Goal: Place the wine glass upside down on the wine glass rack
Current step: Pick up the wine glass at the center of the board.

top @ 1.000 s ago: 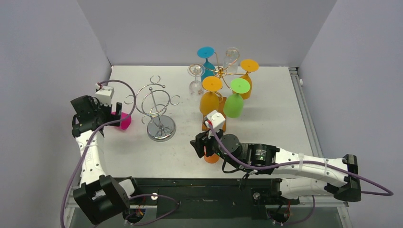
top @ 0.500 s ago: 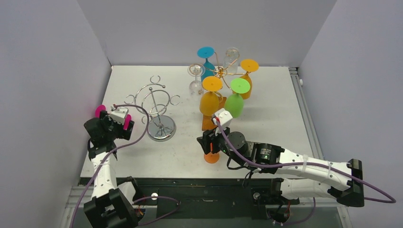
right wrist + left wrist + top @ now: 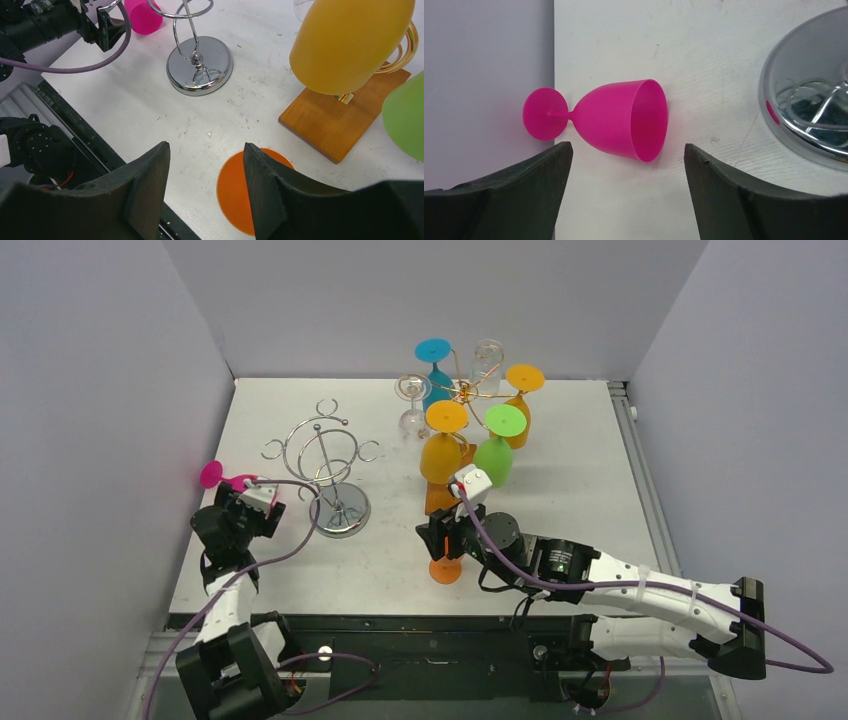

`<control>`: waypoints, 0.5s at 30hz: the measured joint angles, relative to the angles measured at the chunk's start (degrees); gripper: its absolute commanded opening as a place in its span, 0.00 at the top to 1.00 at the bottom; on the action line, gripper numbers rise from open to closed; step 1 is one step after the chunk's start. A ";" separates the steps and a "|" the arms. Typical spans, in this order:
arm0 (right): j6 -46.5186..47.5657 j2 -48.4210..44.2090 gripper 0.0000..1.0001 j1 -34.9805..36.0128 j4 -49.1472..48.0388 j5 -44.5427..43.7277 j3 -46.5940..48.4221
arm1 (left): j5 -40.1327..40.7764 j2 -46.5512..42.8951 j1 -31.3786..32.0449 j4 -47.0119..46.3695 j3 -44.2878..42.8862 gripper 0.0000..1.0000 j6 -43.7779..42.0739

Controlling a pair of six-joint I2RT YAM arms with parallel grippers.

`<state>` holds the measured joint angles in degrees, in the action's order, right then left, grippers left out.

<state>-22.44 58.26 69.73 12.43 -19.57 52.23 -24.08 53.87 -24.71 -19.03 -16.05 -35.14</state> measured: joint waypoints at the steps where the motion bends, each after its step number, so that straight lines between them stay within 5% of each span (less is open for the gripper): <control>1: -0.02 0.28 0.49 -0.04 -0.02 0.17 0.00 | -0.26 0.63 0.00 -1.22 0.04 0.23 -0.46; 15: -0.07 3.26 0.49 -1.05 -0.52 1.64 0.02 | -1.07 10.91 1.18 -11.65 1.18 0.21 -11.69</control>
<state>-22.50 61.52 68.69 11.90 -17.93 52.25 -25.15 64.77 -23.53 -30.68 -14.87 -46.83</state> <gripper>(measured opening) 0.510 0.776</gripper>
